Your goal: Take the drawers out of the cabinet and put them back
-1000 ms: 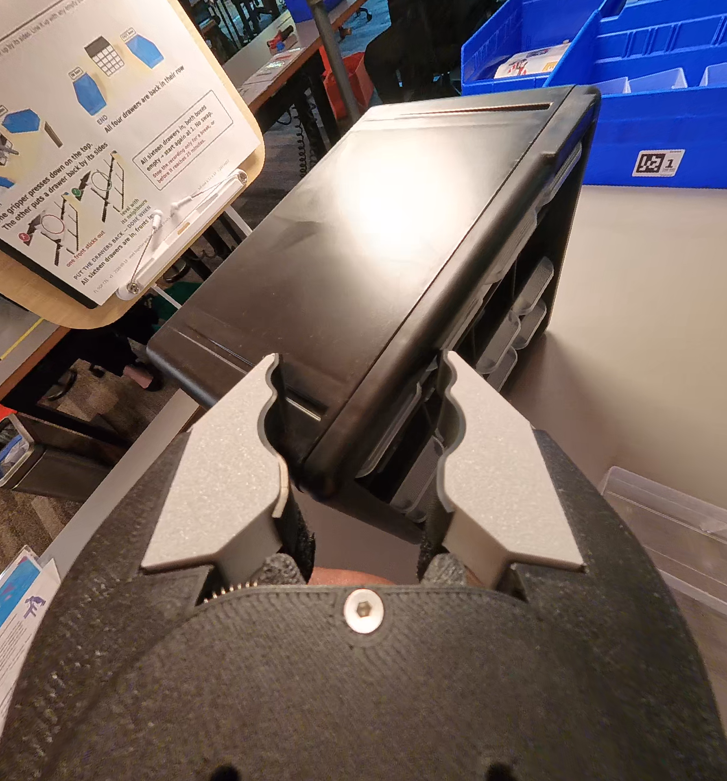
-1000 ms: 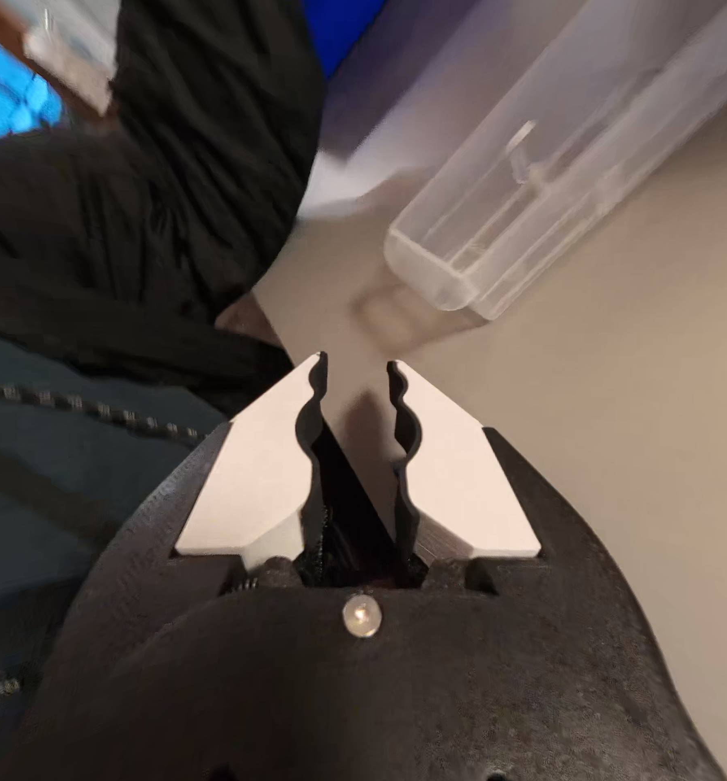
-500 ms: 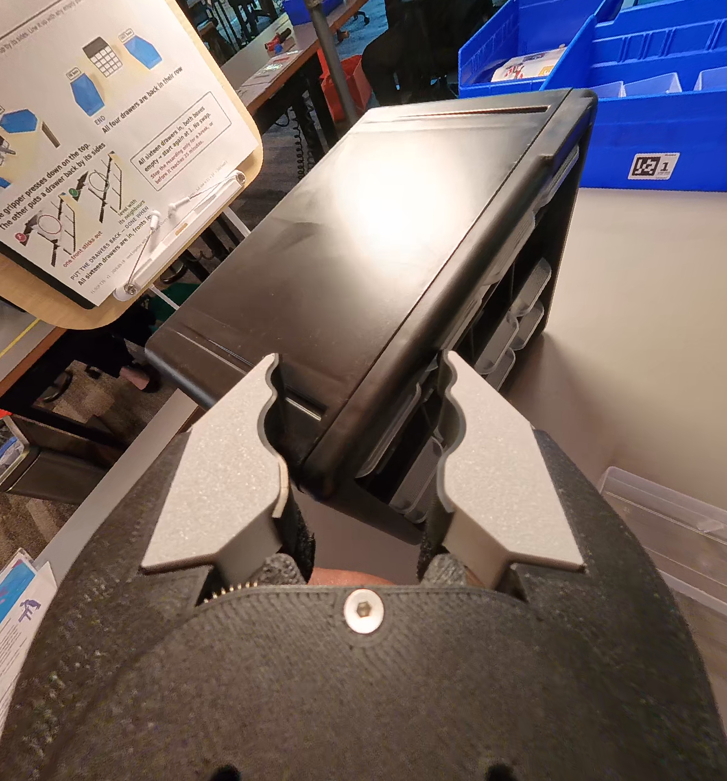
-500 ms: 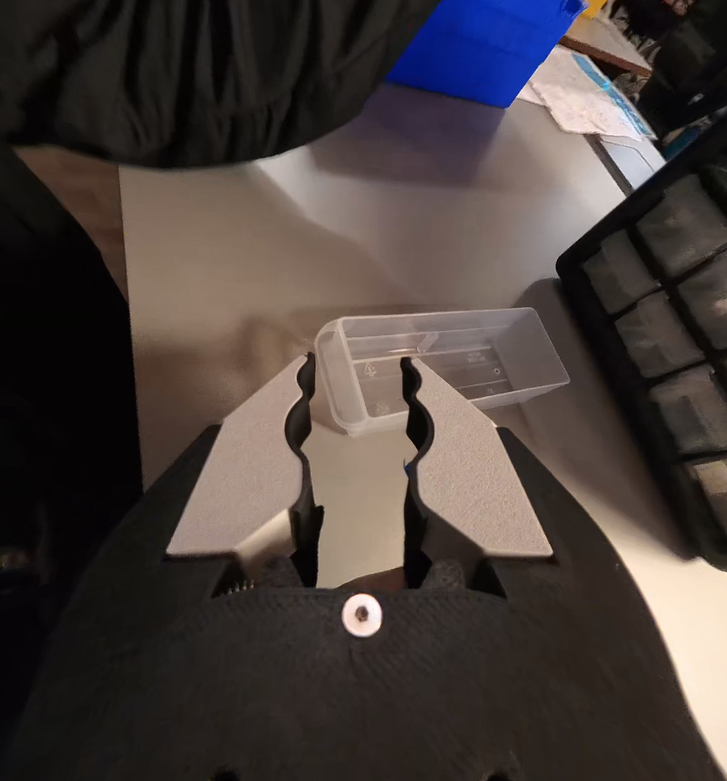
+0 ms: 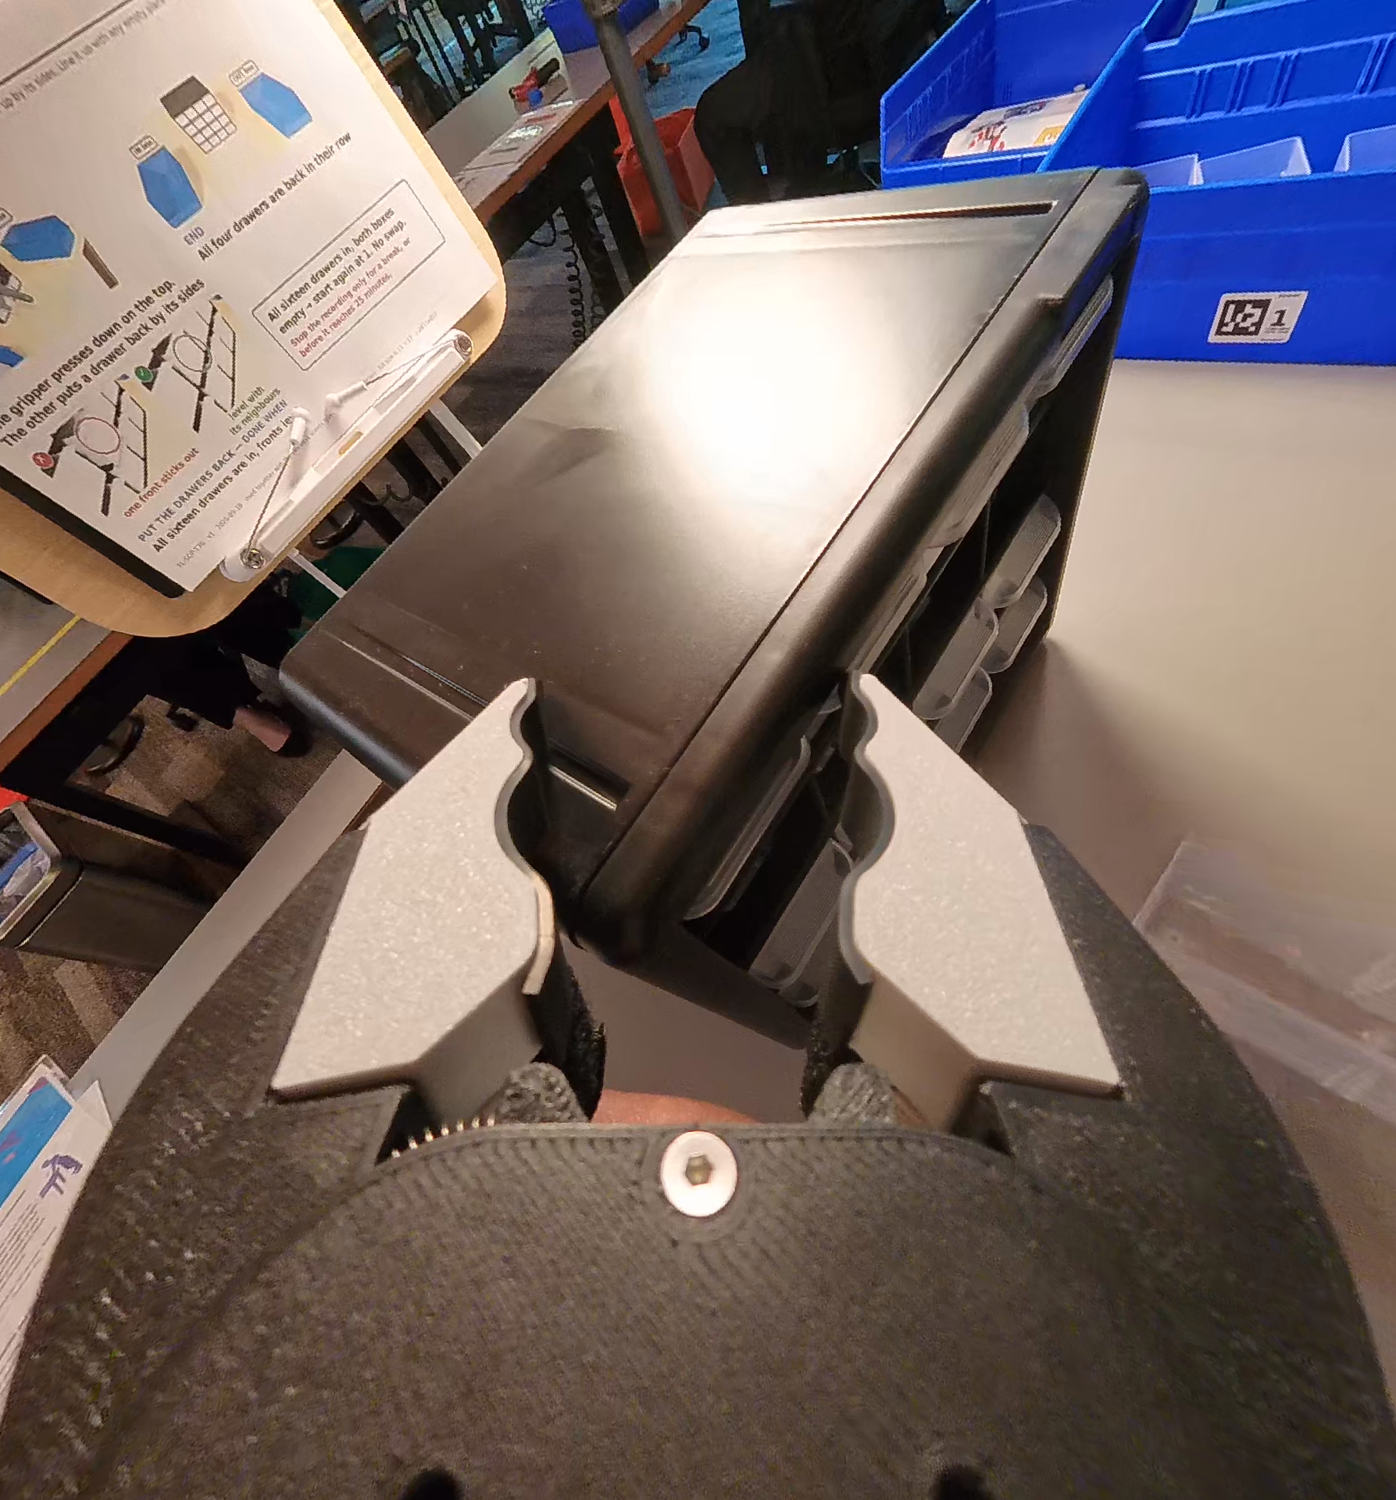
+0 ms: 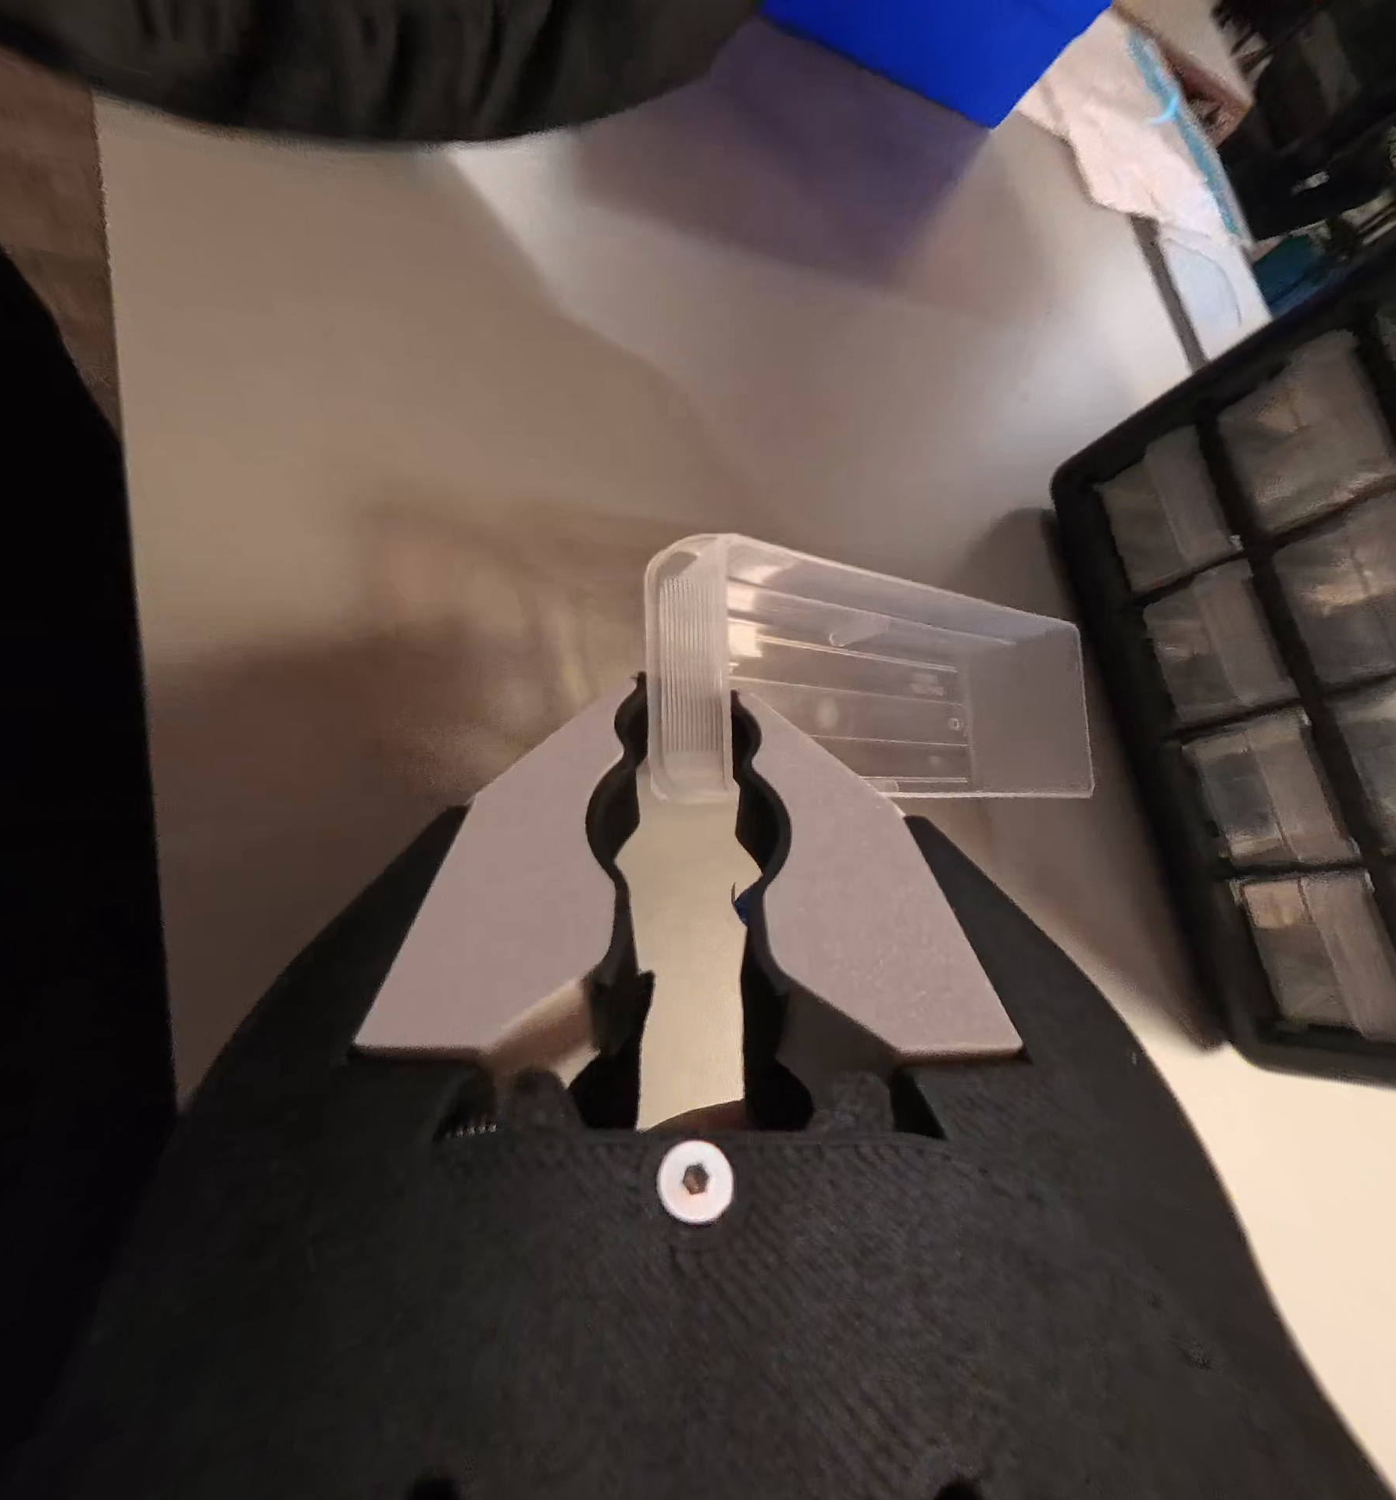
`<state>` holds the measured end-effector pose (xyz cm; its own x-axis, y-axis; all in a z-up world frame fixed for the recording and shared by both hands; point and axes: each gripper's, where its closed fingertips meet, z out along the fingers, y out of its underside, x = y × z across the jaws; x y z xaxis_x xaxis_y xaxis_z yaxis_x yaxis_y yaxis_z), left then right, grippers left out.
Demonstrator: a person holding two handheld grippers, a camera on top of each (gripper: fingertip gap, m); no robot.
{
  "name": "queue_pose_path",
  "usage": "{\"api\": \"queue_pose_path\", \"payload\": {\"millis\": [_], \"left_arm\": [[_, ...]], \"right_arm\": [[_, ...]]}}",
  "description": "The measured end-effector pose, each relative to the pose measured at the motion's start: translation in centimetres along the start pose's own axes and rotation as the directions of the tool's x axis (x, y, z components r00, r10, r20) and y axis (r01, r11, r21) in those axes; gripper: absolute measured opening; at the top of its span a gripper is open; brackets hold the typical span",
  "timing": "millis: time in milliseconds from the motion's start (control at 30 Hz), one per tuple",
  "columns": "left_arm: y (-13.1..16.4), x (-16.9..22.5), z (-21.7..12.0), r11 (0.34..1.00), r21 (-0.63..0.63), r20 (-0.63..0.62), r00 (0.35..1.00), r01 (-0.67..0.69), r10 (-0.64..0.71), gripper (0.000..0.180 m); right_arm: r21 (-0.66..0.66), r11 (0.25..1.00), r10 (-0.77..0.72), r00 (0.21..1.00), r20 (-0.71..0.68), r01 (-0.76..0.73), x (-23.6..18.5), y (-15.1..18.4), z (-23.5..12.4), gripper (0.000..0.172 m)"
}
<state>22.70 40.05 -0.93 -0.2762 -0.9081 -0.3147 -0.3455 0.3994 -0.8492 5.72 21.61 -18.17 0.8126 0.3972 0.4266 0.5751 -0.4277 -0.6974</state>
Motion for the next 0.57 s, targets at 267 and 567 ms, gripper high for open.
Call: {"api": "queue_pose_path", "payload": {"millis": [267,567], "left_arm": [[0.0,0.0,0.0,1.000,-0.001,0.001,1.000,0.000,0.000,0.072],[-0.1,0.0,0.1,1.000,-0.003,0.004,1.000,-0.001,0.001,0.073]], "right_arm": [[0.277,0.915,0.338,0.931,-0.134,-0.293,7.4,-0.8,-9.9,0.018],[0.268,0.751,0.600,0.452,-0.661,-0.604,19.1,13.7,-27.8,0.018]]}}
